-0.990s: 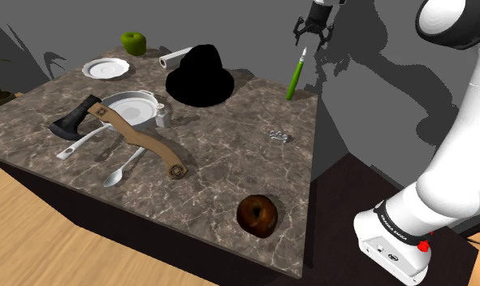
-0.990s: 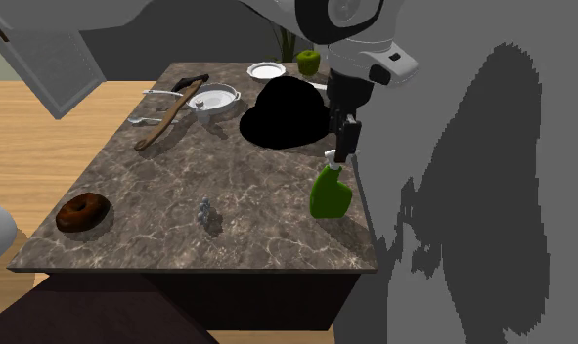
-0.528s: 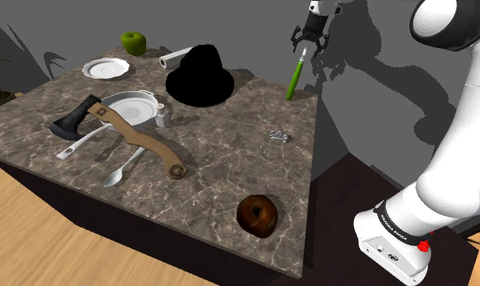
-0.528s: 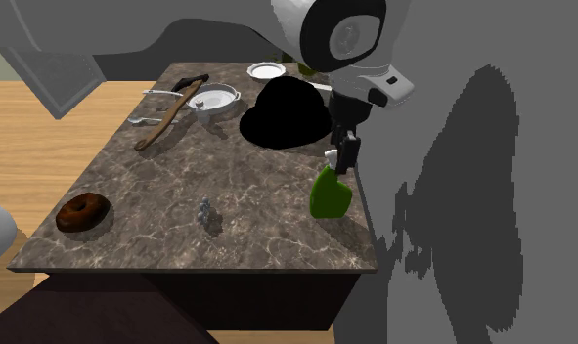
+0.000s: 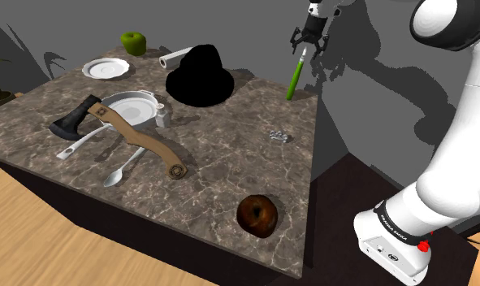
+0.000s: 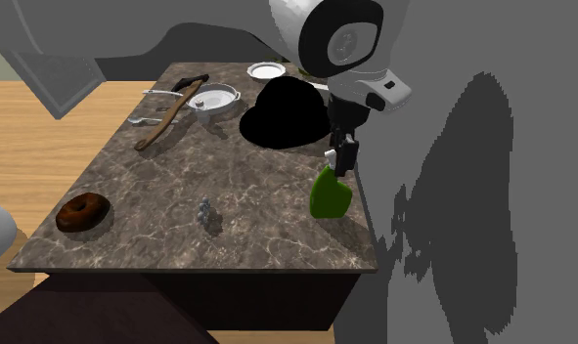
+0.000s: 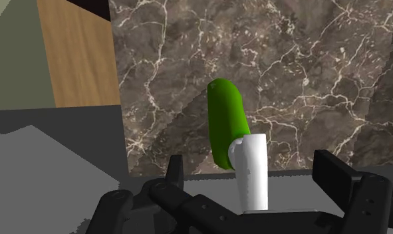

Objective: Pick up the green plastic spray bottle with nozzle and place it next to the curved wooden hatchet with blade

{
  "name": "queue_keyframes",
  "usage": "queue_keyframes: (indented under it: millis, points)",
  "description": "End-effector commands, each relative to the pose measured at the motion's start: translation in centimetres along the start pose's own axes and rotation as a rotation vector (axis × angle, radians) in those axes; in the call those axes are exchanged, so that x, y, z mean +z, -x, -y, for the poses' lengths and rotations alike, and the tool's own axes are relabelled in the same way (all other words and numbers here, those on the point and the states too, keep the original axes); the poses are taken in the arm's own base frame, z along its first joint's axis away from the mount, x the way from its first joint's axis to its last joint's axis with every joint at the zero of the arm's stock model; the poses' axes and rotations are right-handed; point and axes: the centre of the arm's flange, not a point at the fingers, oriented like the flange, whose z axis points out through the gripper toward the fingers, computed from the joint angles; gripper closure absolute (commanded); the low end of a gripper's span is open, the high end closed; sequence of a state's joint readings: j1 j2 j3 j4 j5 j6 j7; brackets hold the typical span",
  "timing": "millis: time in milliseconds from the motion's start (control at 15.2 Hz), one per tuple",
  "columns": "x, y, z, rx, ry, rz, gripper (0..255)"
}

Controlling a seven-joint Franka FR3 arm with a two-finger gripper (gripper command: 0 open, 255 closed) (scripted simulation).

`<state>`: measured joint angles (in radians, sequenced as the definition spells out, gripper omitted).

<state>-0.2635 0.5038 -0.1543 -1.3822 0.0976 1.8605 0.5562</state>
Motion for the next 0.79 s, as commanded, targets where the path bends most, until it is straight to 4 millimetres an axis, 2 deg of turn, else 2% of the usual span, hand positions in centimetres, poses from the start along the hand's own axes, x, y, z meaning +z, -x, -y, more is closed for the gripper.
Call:
queue_keyframes:
  millis: [0, 594, 726]
  points:
    - [0.0, 0.0, 0.0, 0.000, 0.000, 0.000, 255]
    - [0.0, 0.0, 0.0, 0.000, 0.000, 0.000, 255]
    - [-1.1, 0.0, 0.0, 0.000, 0.000, 0.000, 255]
